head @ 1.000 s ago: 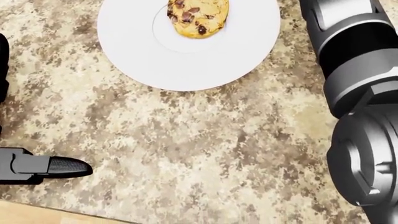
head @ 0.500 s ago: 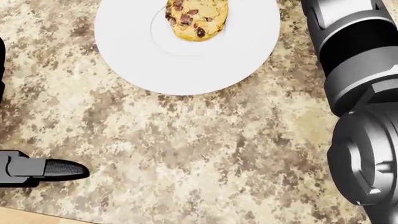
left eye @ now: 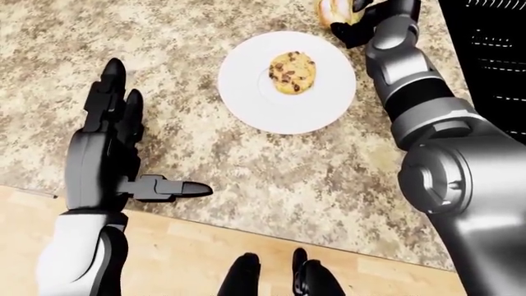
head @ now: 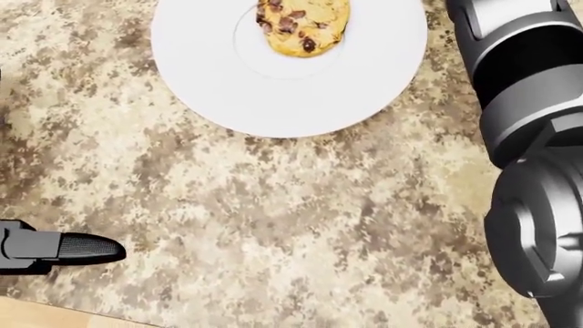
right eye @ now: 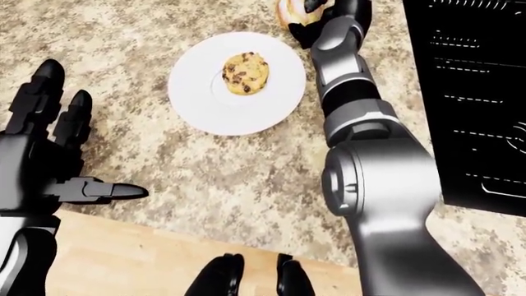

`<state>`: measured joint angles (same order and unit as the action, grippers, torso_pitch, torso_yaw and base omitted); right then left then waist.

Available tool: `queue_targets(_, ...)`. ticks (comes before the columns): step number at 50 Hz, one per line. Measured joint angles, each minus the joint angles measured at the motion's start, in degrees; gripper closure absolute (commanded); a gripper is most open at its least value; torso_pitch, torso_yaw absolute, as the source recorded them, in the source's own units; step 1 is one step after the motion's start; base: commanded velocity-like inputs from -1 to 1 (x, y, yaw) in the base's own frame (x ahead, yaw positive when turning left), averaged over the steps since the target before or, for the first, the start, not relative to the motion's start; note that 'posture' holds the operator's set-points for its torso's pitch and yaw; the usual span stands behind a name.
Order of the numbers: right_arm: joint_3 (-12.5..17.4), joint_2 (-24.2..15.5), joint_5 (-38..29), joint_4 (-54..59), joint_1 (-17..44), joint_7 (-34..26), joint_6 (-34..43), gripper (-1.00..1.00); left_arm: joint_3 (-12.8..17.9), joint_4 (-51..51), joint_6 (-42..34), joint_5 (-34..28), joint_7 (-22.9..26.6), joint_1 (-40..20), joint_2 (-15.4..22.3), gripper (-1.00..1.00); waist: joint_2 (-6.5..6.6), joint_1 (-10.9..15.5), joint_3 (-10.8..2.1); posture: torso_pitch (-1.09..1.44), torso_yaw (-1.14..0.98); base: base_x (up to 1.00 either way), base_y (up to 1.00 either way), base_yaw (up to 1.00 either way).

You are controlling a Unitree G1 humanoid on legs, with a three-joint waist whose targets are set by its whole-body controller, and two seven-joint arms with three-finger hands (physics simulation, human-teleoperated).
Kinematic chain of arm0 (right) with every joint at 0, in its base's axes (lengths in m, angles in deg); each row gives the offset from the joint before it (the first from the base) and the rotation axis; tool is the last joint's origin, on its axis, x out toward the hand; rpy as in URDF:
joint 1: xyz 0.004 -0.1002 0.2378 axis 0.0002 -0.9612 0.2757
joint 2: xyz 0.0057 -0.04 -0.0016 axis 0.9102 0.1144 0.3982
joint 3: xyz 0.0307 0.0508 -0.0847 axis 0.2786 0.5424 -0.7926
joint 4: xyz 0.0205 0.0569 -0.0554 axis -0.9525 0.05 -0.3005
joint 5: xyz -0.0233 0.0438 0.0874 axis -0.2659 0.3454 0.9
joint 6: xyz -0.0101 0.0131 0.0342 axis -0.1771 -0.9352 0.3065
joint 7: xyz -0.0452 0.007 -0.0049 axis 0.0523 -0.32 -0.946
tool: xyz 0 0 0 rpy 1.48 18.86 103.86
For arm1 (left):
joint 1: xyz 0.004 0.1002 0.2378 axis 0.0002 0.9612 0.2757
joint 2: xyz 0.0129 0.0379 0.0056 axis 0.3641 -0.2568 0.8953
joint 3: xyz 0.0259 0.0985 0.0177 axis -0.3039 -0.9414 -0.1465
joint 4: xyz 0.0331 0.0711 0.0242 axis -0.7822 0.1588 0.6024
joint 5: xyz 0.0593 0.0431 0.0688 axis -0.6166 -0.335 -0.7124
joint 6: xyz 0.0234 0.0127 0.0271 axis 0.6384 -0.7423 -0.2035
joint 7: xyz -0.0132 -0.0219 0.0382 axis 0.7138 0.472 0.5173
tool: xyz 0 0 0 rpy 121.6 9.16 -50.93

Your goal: Place the pastries on the plates.

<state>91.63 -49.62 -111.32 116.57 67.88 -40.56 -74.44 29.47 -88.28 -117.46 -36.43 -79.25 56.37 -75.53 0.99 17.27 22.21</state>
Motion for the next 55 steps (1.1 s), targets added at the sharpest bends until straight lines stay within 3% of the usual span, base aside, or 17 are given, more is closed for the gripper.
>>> queue_targets(13,-0.78,-1.64,-0.75,0.14,2.22,-1.63,-1.08,1.00,-0.75,-0.19,-0.17,-0.94,-0.55,-1.07,0.00,-1.00,0.39,0.17,0.60,0.52,0.27,0.00,0.00,0.00)
queue_targets(28,-1.43,-3.28,1.79,-1.29,8.69,-9.55,0.98,1.00,-1.28,-0.97,-2.20,-0.61,-0.95,-2.58,-0.49,-1.00,0.38,0.20,0.85,0.52,0.27,0.00,0.00,0.00)
queue_targets(37,-1.81,-4.17,5.03,-1.82,11.05,-15.14,7.13,1.00,-1.43,-1.18,-2.69,0.38,-1.22,-2.63,-0.19,-1.00,0.35,0.26,0.72,0.45,0.27,0.00,0.00,0.00)
queue_targets(44,-1.98,-5.46,8.21,-3.62,12.75,-17.75,8.70,1.00,-1.81,-0.97,-3.66,0.68,-1.48,-2.89,0.06,-1.00,0.46,0.41,-0.81,0.38,0.27,0.00,0.00,0.00)
queue_targets(55,-3.82,-7.05,10.63,-7.18,13.43,-21.81,11.94,1.00,-1.45,-1.58,-4.77,1.38,-2.22,-4.56,0.70,-1.00,0.76,0.51,-5.40,0.27,0.27,0.00,0.00,0.00)
